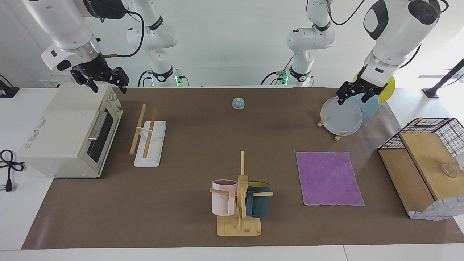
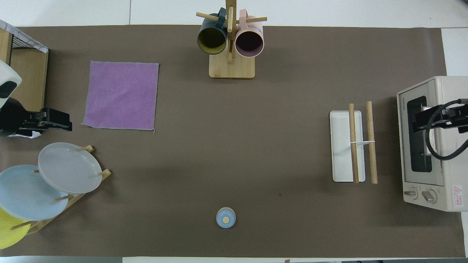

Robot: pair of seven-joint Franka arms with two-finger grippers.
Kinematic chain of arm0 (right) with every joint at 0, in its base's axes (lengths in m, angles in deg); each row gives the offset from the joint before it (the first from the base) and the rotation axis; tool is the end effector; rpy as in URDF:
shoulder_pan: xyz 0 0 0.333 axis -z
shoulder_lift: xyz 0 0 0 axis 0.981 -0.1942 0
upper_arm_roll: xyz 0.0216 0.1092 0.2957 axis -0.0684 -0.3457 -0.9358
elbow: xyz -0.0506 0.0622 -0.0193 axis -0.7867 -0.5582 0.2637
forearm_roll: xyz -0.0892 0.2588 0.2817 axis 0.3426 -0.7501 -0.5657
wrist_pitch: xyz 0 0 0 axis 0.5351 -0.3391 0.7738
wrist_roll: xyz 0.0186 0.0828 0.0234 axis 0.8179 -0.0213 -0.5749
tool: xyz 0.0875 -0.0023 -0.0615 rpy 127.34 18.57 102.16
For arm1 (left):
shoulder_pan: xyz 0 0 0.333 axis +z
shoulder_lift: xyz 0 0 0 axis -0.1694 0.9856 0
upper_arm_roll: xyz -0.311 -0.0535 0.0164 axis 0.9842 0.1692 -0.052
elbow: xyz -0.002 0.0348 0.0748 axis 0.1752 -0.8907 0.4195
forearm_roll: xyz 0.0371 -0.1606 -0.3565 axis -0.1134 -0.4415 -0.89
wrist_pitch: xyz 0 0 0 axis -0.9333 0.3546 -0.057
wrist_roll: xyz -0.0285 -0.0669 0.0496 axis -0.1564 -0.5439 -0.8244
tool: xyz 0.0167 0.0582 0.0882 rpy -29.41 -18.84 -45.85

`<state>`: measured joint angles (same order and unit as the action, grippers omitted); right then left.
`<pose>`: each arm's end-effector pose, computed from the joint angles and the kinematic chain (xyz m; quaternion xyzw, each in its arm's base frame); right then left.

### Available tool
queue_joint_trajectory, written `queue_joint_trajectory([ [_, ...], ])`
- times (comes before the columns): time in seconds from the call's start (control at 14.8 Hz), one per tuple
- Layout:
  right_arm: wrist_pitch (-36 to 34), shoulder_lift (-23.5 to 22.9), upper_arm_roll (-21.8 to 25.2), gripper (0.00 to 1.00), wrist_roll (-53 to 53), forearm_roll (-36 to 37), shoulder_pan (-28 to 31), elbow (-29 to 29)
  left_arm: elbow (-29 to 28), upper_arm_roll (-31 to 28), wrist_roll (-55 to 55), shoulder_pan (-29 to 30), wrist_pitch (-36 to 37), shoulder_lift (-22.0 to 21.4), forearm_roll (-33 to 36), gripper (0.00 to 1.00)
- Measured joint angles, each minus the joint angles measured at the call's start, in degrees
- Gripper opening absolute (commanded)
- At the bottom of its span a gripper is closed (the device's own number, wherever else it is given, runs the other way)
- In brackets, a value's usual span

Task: Fold towel and hang on rack
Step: 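Reach the left gripper to the purple towel's nearest edge and grasp it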

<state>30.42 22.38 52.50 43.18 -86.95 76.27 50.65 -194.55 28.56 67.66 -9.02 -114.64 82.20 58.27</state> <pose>0.5294 -0.0177 0.6238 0.9978 -0.0255 -0.0609 0.0116 0.5327 -0.0307 0.5081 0.9993 0.0363 -0.0056 0.0095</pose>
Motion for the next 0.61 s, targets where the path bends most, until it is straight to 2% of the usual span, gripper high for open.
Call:
queue_joint_trajectory([
  [0.2, 0.0, 0.0, 0.0, 1.00, 0.0, 0.0, 0.0, 0.0, -7.6, -0.1, 0.0, 1.5, -11.4, 3.1, -0.1, 1.00],
  [0.47, 0.0, 0.0, 0.0, 1.00, 0.0, 0.0, 0.0, 0.0, -9.4, -0.2, 0.0, 5.0, -21.2, 11.2, -0.5, 1.00],
  [0.61, 0.0, 0.0, 0.0, 1.00, 0.0, 0.0, 0.0, 0.0, -9.4, -0.2, 0.0, 6.0, -24.3, 14.0, -3.9, 1.00],
])
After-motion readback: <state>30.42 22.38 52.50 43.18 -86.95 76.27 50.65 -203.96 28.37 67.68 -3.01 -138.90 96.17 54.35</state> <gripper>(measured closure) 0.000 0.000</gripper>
